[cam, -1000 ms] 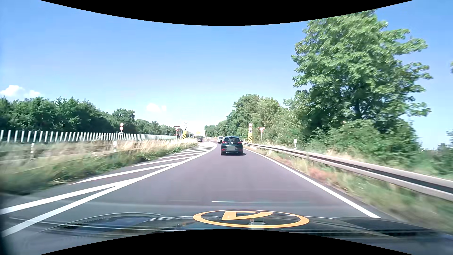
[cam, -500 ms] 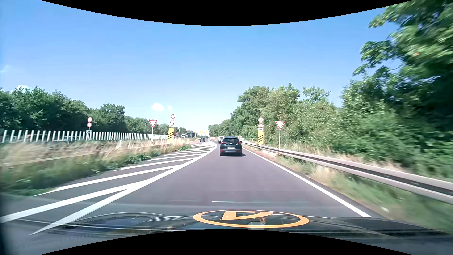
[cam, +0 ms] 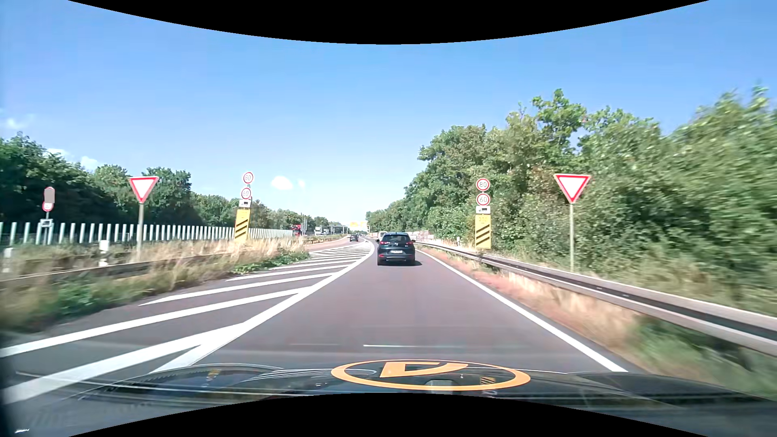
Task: Follow the waypoints while adhering to traffic rules and regulations
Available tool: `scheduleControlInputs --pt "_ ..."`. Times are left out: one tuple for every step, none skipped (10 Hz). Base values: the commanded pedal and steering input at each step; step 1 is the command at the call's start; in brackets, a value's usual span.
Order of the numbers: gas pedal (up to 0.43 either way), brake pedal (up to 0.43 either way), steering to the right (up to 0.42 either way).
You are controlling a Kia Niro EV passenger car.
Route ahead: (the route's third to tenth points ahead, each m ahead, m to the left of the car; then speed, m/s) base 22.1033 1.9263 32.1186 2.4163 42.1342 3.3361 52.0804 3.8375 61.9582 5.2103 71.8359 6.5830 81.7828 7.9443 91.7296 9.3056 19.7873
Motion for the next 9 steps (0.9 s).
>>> scheduleControlInputs --pt "0.130 0.000 -0.023" --pt "0.130 0.000 -0.023" --pt "0.130 0.000 -0.023" --pt "0.130 0.000 -0.023" --pt "0.130 0.000 -0.023" --pt "0.130 0.000 -0.021" --pt "0.130 0.000 -0.016" --pt "0.130 0.000 -0.012" --pt "0.130 0.000 -0.012"
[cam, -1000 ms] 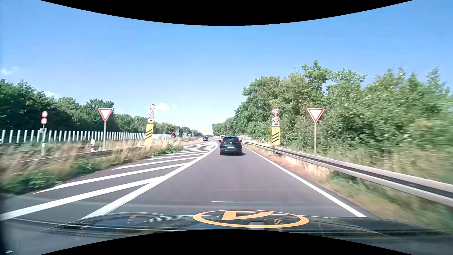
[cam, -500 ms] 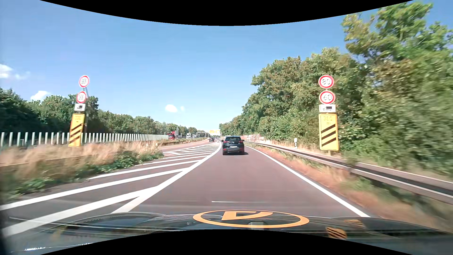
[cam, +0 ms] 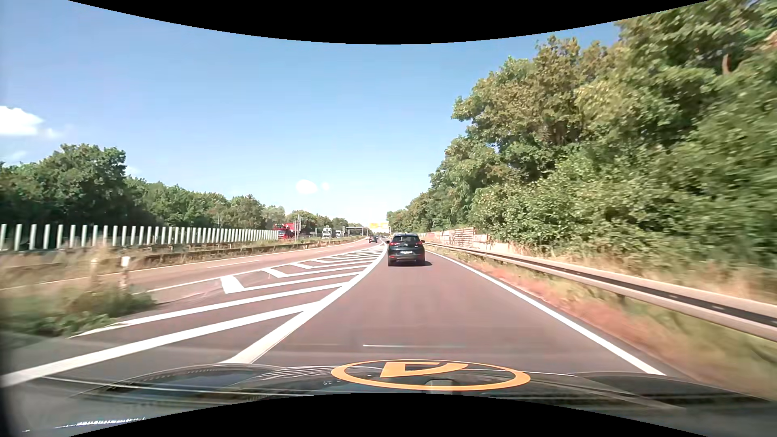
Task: Follow the waypoints while adhering to traffic rules and regulations
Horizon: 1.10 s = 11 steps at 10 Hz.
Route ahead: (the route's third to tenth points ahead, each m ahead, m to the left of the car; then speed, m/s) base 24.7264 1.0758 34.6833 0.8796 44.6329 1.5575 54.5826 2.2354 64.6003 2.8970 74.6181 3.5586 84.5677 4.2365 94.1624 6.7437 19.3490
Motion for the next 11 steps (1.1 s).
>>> scheduleControlInputs --pt "0.130 0.000 -0.012" --pt "0.130 0.000 -0.012" --pt "0.130 0.000 -0.010" --pt "0.130 0.000 -0.010" --pt "0.130 0.000 -0.009" --pt "0.130 0.000 -0.008" --pt "0.130 0.000 -0.008" --pt "0.138 0.000 -0.008" --pt "0.138 0.000 -0.008" --pt "0.157 0.000 -0.008" --pt "0.177 0.000 -0.007"
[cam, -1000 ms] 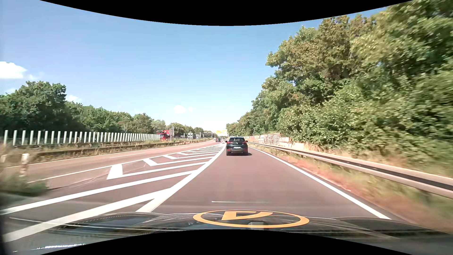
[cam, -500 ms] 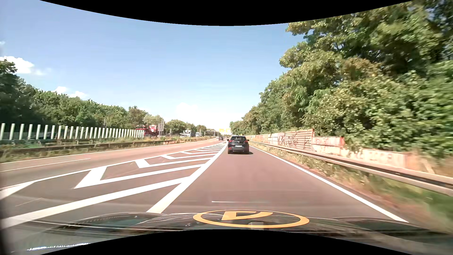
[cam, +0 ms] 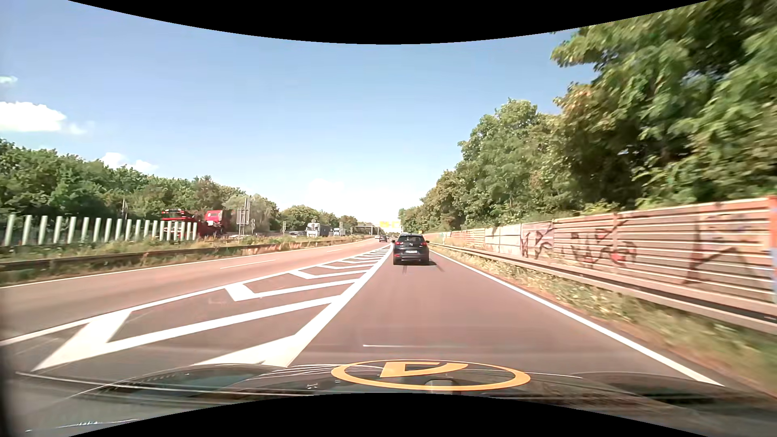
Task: Follow the waypoints while adhering to traffic rules and regulations
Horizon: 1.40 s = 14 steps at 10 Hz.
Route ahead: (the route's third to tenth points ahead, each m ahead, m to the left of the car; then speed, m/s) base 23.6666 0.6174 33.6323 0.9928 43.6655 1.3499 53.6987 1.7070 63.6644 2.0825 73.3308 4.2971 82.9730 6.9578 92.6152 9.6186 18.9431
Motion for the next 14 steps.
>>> scheduleControlInputs --pt "0.197 0.000 -0.006" --pt "0.197 0.000 -0.006" --pt "0.197 0.000 -0.006" --pt "0.209 0.000 -0.006" --pt "0.209 0.000 -0.006" --pt "0.209 0.000 -0.005" --pt "0.248 0.000 -0.005" --pt "0.319 0.000 -0.004" --pt "0.319 0.000 -0.004" --pt "0.299 0.000 -0.004" --pt "0.240 0.000 -0.004" --pt "0.209 0.000 -0.004" --pt "0.189 0.000 -0.004" --pt "0.189 0.000 -0.004"
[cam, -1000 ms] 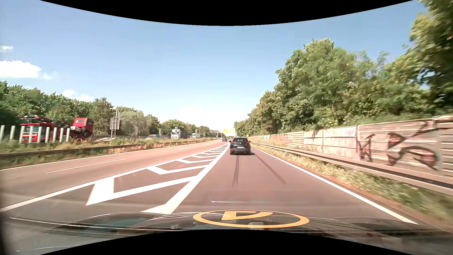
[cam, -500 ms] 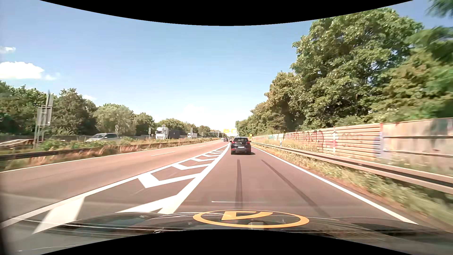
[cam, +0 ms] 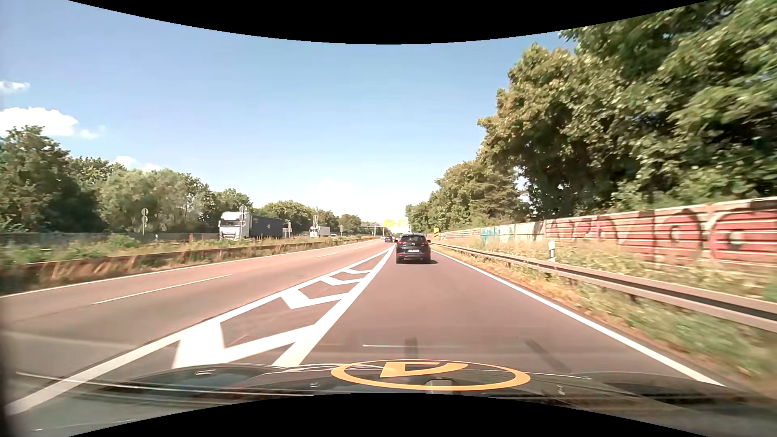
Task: Follow the waypoints while adhering to traffic rules and regulations
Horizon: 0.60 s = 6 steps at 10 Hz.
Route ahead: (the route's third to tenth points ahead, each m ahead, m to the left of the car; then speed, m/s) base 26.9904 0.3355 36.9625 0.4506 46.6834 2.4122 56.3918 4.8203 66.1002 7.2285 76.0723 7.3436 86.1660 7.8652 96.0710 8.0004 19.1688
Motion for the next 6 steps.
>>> scheduleControlInputs --pt "0.189 0.000 -0.004" --pt "0.189 0.000 -0.004" --pt "0.189 0.000 -0.003" --pt "0.189 0.000 -0.003" --pt "0.189 0.000 -0.002" --pt "0.189 0.000 -0.002"
